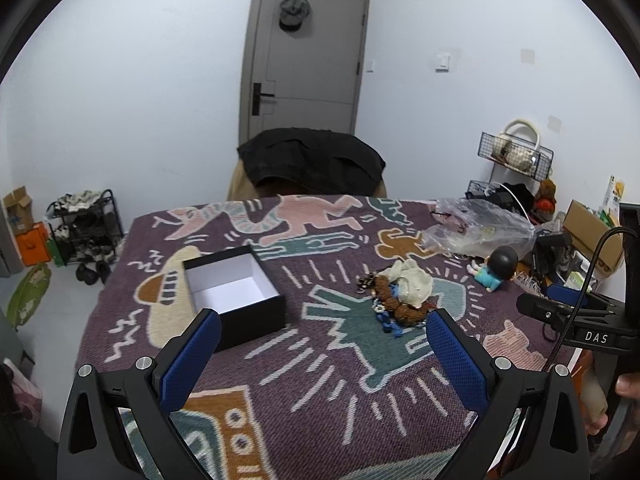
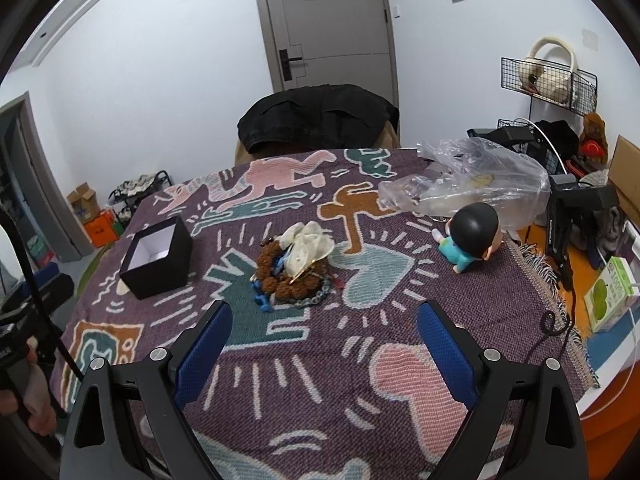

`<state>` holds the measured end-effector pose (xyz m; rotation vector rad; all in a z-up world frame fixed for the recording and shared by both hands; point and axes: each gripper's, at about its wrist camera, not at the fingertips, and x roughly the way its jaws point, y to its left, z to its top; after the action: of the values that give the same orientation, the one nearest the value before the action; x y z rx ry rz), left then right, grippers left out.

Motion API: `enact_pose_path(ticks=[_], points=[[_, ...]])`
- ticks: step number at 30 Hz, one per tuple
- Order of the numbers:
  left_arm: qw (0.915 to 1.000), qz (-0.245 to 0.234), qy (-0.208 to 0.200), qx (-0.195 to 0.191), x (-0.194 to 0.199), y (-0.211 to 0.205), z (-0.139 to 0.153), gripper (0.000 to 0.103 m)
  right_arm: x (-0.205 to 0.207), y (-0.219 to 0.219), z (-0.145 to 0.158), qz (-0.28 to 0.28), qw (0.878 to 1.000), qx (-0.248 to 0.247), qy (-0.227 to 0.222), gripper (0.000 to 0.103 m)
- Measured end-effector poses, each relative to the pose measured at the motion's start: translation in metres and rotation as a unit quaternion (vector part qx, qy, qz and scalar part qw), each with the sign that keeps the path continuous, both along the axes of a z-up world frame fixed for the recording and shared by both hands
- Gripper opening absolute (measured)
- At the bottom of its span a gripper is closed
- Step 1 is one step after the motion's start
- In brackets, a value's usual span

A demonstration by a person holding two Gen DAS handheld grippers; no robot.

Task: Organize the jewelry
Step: 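Move both grippers down toward the jewelry pile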

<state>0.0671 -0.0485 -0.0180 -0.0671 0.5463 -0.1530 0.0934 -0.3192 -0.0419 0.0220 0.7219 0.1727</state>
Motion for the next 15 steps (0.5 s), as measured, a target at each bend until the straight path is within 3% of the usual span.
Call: enact_pose_path(ticks=[13, 15], points=[[0.9966, -0.06, 0.056, -0.003, 0.058, -0.045, -0.027, 0.081, 0.027, -0.027, -0.027, -0.017, 0.999, 0.038, 0.025, 0.092], [0.9957, -0.066, 0.065, -0.004, 0.066, -0.052, -0.032, 0.077, 0.031, -0.032, -0.031, -0.019, 0.998, 0.045, 0.03, 0.085]])
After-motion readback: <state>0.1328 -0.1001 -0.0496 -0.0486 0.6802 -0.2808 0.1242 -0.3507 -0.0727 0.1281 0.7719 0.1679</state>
